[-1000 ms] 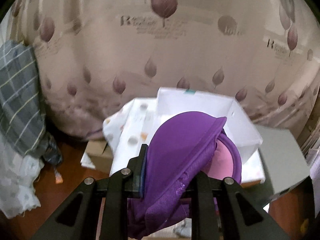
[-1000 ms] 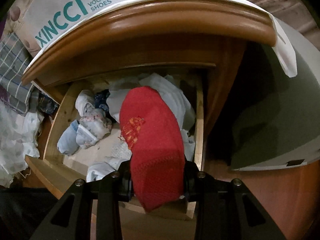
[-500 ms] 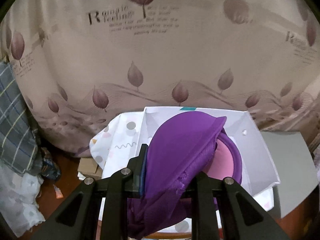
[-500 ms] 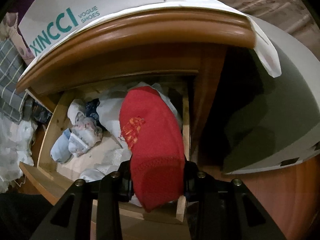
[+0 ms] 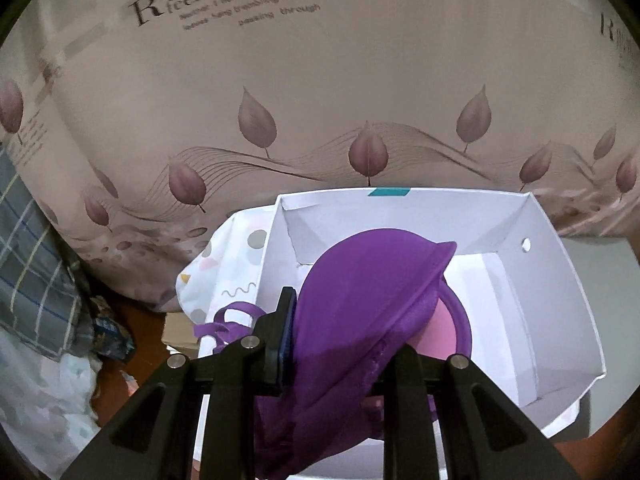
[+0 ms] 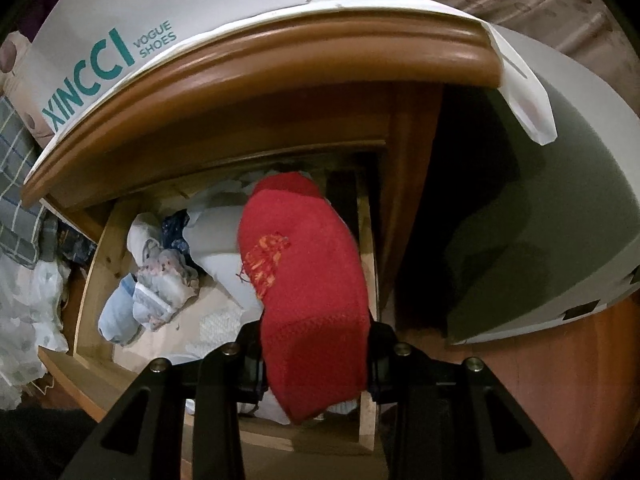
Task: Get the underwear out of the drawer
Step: 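Lower the purple bra into the white box and open the left gripper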
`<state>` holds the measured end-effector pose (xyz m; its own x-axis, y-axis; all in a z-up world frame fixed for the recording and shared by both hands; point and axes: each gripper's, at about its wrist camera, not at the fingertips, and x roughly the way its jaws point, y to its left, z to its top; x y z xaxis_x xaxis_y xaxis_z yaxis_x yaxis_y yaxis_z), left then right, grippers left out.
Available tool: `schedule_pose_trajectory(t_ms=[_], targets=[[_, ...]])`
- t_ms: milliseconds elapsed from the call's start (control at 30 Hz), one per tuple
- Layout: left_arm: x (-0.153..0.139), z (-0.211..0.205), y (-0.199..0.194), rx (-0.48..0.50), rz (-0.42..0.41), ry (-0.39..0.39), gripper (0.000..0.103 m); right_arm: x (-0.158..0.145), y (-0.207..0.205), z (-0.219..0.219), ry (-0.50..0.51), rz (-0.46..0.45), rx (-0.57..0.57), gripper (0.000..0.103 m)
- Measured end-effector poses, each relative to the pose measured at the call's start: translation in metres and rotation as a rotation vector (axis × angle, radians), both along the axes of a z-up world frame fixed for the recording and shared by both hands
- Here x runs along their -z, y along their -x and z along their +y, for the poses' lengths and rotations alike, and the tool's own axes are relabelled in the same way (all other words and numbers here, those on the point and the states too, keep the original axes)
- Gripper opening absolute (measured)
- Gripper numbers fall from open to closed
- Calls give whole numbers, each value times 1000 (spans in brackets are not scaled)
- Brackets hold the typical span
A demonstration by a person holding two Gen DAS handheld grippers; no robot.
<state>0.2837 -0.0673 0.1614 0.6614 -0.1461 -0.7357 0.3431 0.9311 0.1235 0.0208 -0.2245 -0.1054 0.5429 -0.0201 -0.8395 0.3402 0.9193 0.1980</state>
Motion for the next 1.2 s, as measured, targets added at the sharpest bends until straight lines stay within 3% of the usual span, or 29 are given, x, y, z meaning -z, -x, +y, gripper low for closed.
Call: schedule_pose_trajectory(t_ms=[300, 500, 867, 1067, 1200], targets=[[20, -24, 0, 15, -1, -73, 20, -1, 0, -2, -18, -6, 7, 35], [38, -21, -10, -8, 80, -25, 20, -1, 0, -2, -13, -4, 8, 35], [52, -12, -11, -33, 105, -29, 25, -1, -1, -2, 1, -5, 8, 35], [57, -5, -9, -40, 156, 25, 38, 0, -1, -1, 5, -4, 9, 35], [56, -8, -3, 1, 127, 7, 49, 1, -2, 0, 9, -6, 4, 35]])
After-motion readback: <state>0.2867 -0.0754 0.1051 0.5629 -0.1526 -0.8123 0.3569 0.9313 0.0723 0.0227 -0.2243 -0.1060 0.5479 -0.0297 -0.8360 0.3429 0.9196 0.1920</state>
